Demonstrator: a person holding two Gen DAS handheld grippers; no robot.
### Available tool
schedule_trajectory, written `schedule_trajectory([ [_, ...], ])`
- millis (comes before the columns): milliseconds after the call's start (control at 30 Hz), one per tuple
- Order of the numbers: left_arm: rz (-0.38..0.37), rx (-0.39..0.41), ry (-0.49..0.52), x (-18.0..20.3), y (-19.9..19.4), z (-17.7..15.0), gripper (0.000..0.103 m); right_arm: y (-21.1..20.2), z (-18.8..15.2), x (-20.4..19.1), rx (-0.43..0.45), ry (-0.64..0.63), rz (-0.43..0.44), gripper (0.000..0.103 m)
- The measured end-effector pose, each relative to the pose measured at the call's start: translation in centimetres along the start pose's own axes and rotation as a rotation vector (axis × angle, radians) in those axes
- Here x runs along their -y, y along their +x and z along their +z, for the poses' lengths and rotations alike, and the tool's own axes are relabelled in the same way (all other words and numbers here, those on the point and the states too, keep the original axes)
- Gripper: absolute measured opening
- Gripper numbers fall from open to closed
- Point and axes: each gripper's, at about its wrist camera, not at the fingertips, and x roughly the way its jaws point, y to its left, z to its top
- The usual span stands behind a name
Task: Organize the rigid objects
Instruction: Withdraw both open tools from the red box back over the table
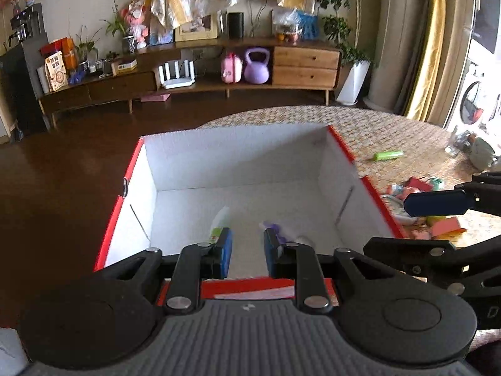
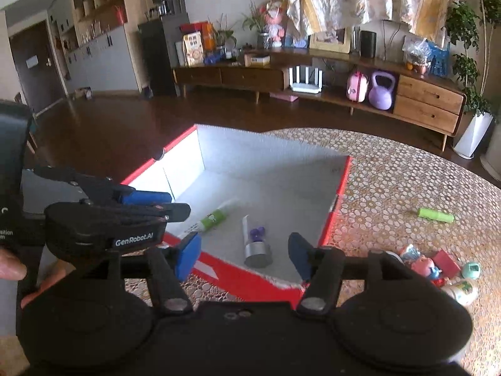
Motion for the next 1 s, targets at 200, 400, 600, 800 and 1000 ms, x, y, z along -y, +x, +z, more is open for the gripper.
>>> schedule_trajectory([
  [200,-0.032,0.059,0.029,2.0,-2.8,-0.4,0.069,-3.2,-1.2,1.0,0.049,0.033,0.006,0.069],
  [400,-0.075,0.079,0.048,4.3,-4.8,-0.9,0.069,-6.0,-2.8,2.3,0.097,0.057,0.005,0.081],
  [600,-0.097,0.091,0.076,6.7,-5.7,-1.5,0.069,-8.4,-5.0,4.1,0.127,0.101,-0.019,0.092],
  [800,-0.138,0.086,0.102,9.2,-5.5,-2.1,0.077,-9.7,-7.6,6.2,0.151,0.112,-0.083,0.101],
  [1000,-0.171,0.077,0.121,11.9,-4.5,-2.7,0.085,-10.1,-10.4,8.3,0.162,0.099,-0.176,0.102],
])
